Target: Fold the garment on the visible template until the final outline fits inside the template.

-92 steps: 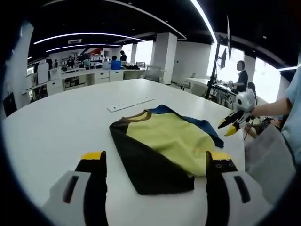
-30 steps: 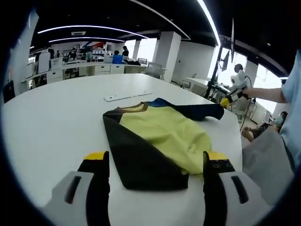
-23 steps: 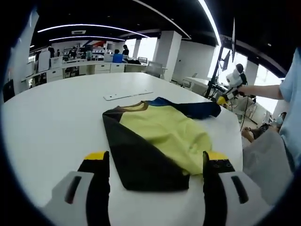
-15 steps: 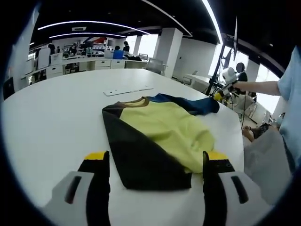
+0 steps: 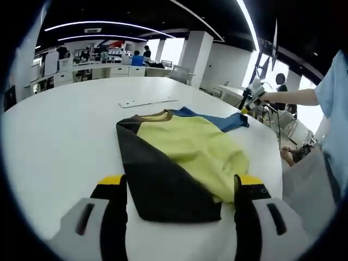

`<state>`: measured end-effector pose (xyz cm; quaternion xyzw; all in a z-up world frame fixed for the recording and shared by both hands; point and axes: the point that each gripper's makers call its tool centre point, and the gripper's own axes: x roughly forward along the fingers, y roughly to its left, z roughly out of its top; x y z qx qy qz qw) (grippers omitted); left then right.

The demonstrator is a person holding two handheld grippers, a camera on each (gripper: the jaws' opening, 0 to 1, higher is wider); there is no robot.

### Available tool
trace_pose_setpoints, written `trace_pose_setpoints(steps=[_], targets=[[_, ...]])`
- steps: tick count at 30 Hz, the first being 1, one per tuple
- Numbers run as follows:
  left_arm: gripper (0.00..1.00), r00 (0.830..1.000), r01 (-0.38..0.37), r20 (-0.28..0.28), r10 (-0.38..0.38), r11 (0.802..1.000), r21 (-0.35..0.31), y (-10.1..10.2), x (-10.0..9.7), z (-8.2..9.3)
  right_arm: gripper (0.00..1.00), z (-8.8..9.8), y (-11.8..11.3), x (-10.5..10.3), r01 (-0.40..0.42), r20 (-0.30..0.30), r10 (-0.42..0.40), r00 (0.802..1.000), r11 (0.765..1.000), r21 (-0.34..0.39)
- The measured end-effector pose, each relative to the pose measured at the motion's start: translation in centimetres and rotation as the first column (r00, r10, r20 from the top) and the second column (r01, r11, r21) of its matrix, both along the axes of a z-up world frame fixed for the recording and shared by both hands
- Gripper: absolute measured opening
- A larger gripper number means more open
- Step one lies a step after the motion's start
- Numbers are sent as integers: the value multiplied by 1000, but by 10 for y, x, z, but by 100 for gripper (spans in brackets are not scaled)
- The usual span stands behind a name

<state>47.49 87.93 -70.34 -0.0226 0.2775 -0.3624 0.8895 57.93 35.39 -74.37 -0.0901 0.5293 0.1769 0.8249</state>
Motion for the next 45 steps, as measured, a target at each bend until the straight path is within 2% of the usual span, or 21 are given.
trace_pose_setpoints(steps=[8, 22, 34, 37, 41, 45], targets=[[77, 1000, -6, -21, 6, 1000, -4, -1, -2, -6, 0, -16, -24, 15, 3, -40, -6, 999, 998, -66], [77, 999, -20, -45, 19, 1000, -19, 0, -7, -16, 0, -25, -47, 27, 15, -74, -26, 997, 989, -146], [77, 998, -37, -55, 35, 999, -25, 6, -12, -19, 0, -27, -46, 25, -4, -73, -8, 997, 986, -169], [77, 998, -36, -55, 35, 999, -24, 7, -13, -19, 0, -23, -44, 26, -19, -51, 11, 999, 986, -165], [77, 998, -40, -50, 39, 999, -28, 7, -12, -17, 0, -18, -51, 28, 6, -19, -10, 1000, 984, -177], [77, 998, -41, -50, 39, 999, -29, 8, -12, -17, 20, -14, -55, 27, 8, 3, -8, 1000, 986, -167]])
